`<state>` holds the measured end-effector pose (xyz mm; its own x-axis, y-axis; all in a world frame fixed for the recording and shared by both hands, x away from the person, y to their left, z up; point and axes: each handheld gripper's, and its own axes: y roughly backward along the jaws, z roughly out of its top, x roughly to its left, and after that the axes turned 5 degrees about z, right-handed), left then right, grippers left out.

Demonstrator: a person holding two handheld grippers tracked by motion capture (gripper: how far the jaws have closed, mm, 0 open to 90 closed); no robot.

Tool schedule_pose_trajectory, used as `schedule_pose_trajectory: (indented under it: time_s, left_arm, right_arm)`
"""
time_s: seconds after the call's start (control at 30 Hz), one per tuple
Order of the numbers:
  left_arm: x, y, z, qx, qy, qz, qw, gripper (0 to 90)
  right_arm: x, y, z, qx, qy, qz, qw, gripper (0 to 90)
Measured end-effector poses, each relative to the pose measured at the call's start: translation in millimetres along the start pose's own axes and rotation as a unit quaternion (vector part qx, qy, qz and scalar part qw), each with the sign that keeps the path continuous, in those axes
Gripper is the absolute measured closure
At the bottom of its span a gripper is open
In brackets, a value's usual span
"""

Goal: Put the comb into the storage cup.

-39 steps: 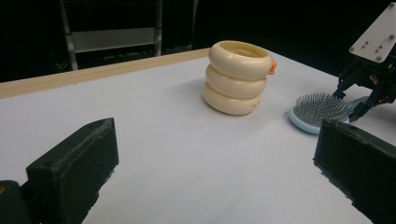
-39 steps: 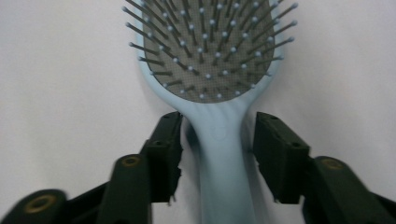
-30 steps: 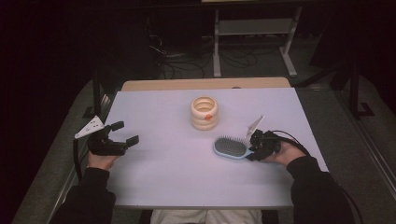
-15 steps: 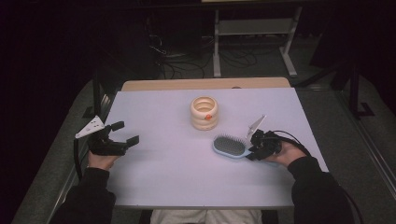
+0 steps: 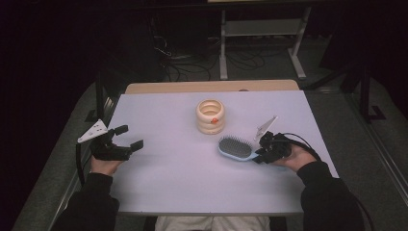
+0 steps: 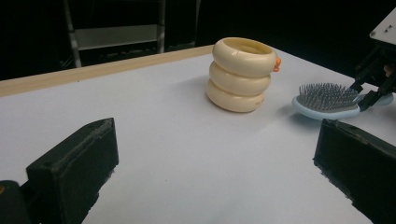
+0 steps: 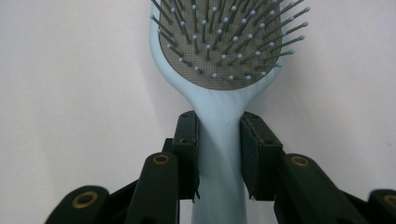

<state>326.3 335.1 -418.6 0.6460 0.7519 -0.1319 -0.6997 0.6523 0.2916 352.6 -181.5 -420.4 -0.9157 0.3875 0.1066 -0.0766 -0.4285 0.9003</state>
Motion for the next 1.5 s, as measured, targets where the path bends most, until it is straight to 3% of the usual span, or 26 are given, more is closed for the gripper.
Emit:
schedule_pose_trajectory:
  time_s: [0.37,0.67,1.07,1.5]
  left_arm:
    - [0.4,0.7,-0.1,-0.001,0.002,0.002,1.0000,0.0]
    - [0.4,1.3,-0.1,-0.004,0.004,0.001,1.0000,0.0]
    - [0.3,1.9,-0.2,-0.005,0.006,0.001,1.0000,0.0]
    - [-0.2,2.2,-0.2,-0.008,0.007,0.000,0.9999,0.0]
  right_arm:
    - [5.0,14.8,5.5,-0.022,0.009,-0.012,0.9996,68.2]
    - [5.4,26.9,8.9,-0.043,0.008,-0.007,0.9990,68.2]
    - [5.1,41.5,26.9,-0.068,0.020,-0.017,0.9973,68.2]
    - [6.3,51.1,43.0,-0.071,0.028,-0.026,0.9968,68.2]
